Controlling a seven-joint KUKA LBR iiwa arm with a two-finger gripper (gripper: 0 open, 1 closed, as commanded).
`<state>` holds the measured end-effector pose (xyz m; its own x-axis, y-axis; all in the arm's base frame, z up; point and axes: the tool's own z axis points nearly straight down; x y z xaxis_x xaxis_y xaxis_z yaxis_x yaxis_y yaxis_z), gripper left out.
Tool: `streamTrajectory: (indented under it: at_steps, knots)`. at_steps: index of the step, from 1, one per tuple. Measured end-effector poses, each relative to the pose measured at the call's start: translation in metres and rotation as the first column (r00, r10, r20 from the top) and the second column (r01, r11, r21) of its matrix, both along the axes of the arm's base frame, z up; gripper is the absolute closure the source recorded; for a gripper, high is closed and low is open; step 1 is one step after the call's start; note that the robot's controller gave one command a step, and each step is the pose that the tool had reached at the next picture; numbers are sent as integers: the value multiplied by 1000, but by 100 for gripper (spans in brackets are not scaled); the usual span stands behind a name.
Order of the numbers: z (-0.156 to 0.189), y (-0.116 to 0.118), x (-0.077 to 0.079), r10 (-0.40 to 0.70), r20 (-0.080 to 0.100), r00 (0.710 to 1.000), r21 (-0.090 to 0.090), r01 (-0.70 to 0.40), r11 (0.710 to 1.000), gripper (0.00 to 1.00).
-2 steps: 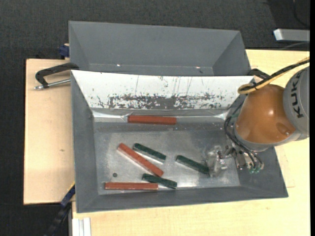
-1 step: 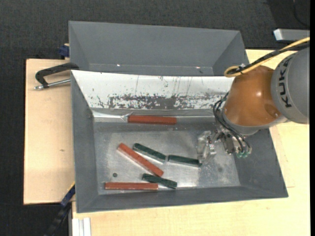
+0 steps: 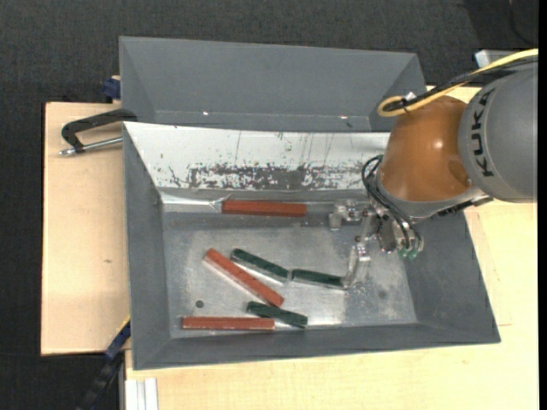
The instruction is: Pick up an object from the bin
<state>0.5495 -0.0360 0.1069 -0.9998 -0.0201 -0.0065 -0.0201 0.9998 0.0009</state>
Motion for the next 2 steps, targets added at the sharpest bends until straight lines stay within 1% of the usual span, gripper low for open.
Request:
streamTrajectory:
  at_steps: [1,2]
  knots:
    - [0,0,0,0,0,1000,0,0,1000,0]
    - [-36,15,-40,168,-6,986,0,-168,986,100]
